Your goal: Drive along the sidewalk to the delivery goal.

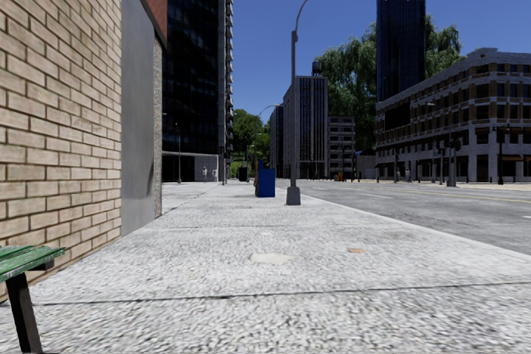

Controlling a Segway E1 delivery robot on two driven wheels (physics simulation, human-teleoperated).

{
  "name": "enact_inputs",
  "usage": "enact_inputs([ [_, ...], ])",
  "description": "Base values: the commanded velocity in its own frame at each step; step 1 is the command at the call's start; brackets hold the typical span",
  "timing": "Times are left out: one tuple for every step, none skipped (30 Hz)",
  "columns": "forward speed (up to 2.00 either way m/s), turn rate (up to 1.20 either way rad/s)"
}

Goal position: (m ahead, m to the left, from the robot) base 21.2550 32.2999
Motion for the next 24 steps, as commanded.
enact_inputs([
  [2.00, 0.00],
  [2.00, 0.00],
  [2.00, 0.00],
  [2.00, 0.00],
  [2.00, 0.00],
  [2.00, 0.00],
  [2.00, 0.00],
  [2.00, 0.08],
  [2.00, 0.55],
  [2.00, 0.72],
  [2.00, 0.89],
  [2.00, 0.89],
  [2.00, 0.93],
  [2.00, 0.51],
  [2.00, 0.07],
  [2.00, 0.01],
  [2.00, 0.01],
  [2.00, 0.00],
  [2.00, 0.00],
  [2.00, 0.00],
  [2.00, 0.00],
  [2.00, 0.00],
  [2.00, 0.00],
  [2.00, 0.00],
])
